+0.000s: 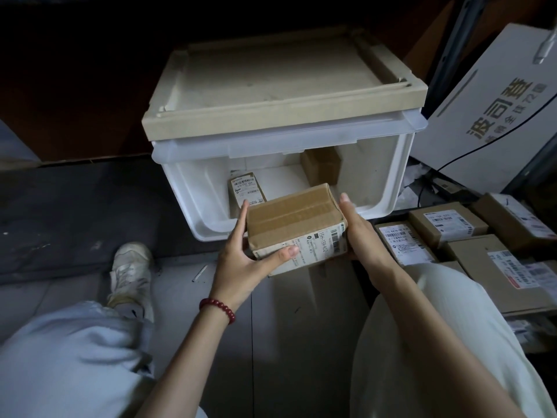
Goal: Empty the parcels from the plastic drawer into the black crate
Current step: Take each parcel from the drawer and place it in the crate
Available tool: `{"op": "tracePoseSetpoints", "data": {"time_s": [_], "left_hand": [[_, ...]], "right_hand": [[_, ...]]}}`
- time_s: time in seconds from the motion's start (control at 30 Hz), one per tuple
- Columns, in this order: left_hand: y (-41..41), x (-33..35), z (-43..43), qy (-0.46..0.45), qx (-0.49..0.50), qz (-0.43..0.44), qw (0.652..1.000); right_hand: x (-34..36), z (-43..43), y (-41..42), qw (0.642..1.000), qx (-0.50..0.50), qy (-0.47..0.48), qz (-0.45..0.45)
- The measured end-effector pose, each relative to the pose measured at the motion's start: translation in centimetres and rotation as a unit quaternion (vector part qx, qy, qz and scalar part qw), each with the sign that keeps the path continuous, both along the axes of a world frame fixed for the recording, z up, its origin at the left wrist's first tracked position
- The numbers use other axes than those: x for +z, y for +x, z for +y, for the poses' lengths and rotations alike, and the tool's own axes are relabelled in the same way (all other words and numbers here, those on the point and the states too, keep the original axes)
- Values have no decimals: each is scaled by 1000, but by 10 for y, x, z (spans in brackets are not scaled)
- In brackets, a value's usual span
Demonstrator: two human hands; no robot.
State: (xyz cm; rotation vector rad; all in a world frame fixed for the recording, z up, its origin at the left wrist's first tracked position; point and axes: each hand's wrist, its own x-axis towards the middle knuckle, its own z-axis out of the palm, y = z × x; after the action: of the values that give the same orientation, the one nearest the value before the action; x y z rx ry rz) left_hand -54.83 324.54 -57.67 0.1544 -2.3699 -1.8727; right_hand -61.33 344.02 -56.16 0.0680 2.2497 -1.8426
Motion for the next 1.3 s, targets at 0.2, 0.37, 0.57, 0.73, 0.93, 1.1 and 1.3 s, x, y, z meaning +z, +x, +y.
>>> {"op": "tracePoseSetpoints", "data": {"time_s": [0.2,0.37,0.57,0.73,0.93,1.1,1.3], "left_hand": [[-5,13,44,57,28,92,994],[-15,40,85,64,-12,127,990],[-32,69,169,17,-152,88,984],[-38,74,243,-23,-218,44,975],[-16,40,312,15,-230,-11,973],[-5,1,336,27,-260,-87,961],[-12,-19,355,-46,-328,-73,941]], "right_hand": [[24,10,17,981,-47,-38,185],[39,56,33,966,-72,-6,249],[47,136,54,934,-238,-33,265],[42,203,81,925,-329,27,185],[17,252,123,898,-421,93,83],[-24,266,155,860,-507,52,31],[-56,265,166,812,-583,17,-17]]}}
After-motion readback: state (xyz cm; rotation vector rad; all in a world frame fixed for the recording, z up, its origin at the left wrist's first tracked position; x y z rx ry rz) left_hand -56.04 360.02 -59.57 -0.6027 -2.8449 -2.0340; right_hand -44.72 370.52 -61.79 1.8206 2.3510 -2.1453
